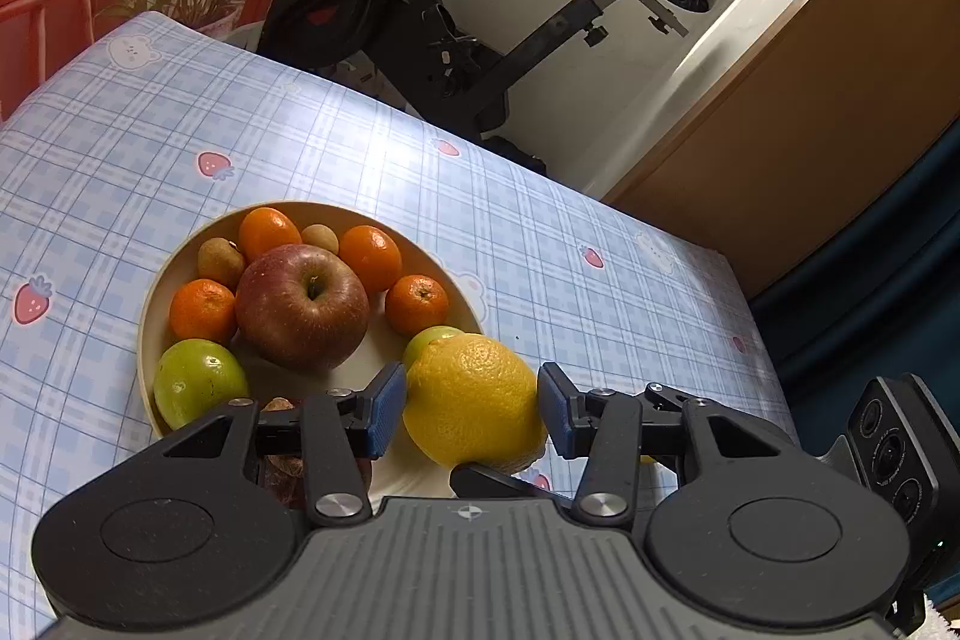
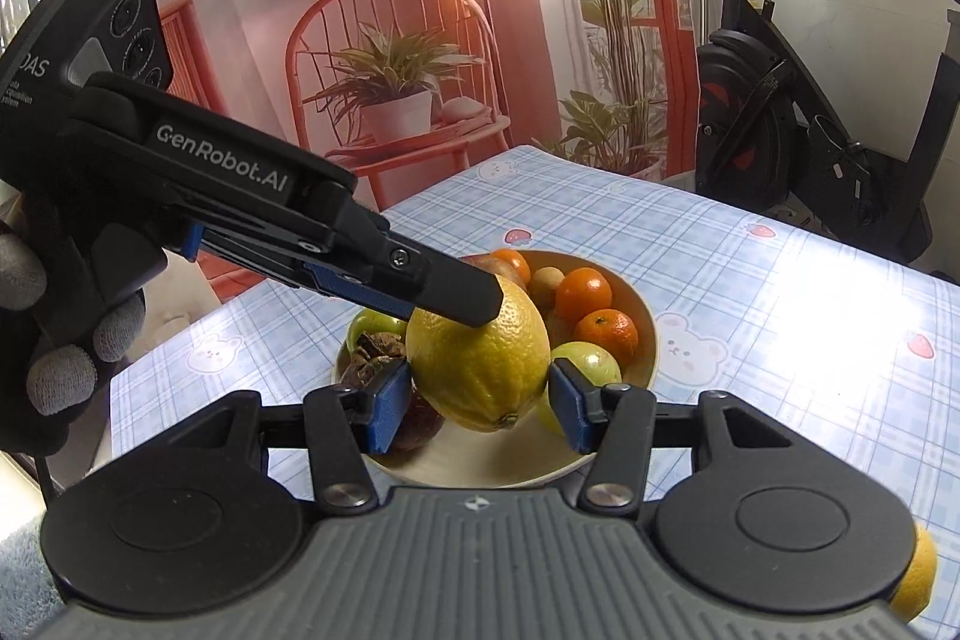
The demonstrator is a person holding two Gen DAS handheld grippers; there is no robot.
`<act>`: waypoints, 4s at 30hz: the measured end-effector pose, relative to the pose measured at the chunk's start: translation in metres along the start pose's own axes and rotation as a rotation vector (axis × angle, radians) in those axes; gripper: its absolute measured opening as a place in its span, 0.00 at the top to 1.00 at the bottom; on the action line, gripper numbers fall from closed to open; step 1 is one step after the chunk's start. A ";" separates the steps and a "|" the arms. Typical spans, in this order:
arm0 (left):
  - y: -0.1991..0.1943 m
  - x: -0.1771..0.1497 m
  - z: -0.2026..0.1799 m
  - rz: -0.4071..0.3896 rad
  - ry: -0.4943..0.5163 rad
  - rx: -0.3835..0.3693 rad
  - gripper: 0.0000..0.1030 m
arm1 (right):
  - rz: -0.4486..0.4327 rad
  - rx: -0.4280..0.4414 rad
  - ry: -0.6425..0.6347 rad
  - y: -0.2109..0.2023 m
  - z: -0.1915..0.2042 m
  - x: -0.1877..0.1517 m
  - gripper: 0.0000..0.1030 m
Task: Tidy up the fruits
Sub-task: 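Lift the lemon with both grippers and carry it onto the plate, then open both grippers to release the lemon on the plate, then move both grippers to the remaining lemon and close on it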
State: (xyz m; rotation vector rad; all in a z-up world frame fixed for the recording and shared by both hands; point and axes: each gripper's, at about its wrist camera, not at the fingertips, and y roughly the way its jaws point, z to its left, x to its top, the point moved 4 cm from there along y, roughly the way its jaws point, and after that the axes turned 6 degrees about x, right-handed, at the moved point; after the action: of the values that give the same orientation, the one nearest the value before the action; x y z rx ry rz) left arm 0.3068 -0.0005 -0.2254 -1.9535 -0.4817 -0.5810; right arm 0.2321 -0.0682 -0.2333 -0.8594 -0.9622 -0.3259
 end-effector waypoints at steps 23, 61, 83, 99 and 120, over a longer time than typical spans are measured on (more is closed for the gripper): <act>0.018 -0.007 0.010 0.044 0.009 0.069 0.51 | 0.039 -0.012 -0.031 0.030 -0.004 -0.020 0.48; -0.014 0.000 -0.083 -0.214 0.167 0.085 0.51 | -0.180 -0.334 -0.007 -0.113 -0.055 -0.055 0.48; 0.045 -0.016 -0.114 -0.083 0.183 0.018 0.51 | -0.096 -0.335 -0.045 -0.120 -0.078 -0.077 0.64; 0.083 -0.026 -0.110 0.064 0.118 -0.073 0.52 | -0.114 -0.296 -0.002 -0.124 -0.089 -0.080 0.75; 0.131 -0.038 -0.129 0.202 0.101 -0.179 0.50 | -0.063 -0.299 0.021 -0.121 -0.094 -0.085 0.48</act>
State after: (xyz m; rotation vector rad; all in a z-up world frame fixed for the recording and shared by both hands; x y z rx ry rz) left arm 0.3257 -0.1749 -0.2911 -2.1000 -0.1714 -0.6058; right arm 0.1682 -0.2271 -0.2705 -1.0961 -0.9362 -0.5414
